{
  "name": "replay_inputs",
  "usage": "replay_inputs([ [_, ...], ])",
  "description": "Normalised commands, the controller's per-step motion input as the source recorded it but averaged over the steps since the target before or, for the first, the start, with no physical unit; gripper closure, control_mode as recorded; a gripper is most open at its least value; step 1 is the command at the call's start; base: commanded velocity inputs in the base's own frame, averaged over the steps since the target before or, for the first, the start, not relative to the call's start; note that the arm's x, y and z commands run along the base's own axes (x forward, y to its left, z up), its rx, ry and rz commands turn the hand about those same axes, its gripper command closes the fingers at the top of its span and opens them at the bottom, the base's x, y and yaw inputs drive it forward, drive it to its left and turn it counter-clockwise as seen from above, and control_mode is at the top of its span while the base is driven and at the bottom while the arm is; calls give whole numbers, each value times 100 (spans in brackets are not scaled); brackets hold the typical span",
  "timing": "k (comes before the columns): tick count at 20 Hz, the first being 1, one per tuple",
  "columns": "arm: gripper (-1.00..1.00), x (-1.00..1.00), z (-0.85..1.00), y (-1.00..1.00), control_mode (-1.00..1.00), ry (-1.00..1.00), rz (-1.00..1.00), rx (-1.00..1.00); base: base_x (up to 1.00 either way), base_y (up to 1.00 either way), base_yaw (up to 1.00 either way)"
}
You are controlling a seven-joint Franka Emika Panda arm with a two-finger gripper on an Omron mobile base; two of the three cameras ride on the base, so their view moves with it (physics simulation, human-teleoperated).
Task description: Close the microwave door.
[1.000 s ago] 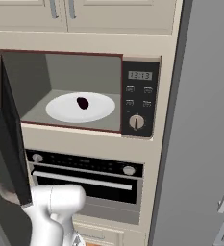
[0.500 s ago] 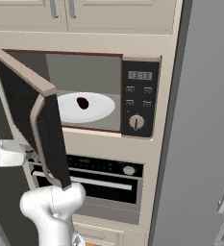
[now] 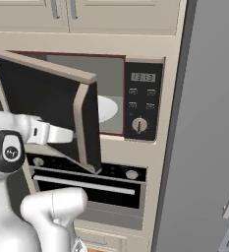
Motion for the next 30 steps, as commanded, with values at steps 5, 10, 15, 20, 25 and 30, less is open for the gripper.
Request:
replay_inputs([
  [5, -100, 43, 0, -49, -100, -9, 25, 5, 0, 0, 0],
  [10, -100, 37, 5, -30, -100, -11, 21, 6, 0, 0, 0],
  [15, -100, 43, 13, -27, -100, -10, 19, 5, 0, 0, 0],
  [20, -100, 39, 15, -21, -100, -6, 15, 3, 0, 0, 0],
  [25, -100, 32, 28, -19, -100, 0, 9, 0, 0, 0, 0],
  [30, -100, 19, 21, -17, -100, 0, 7, 2, 0, 0, 0],
])
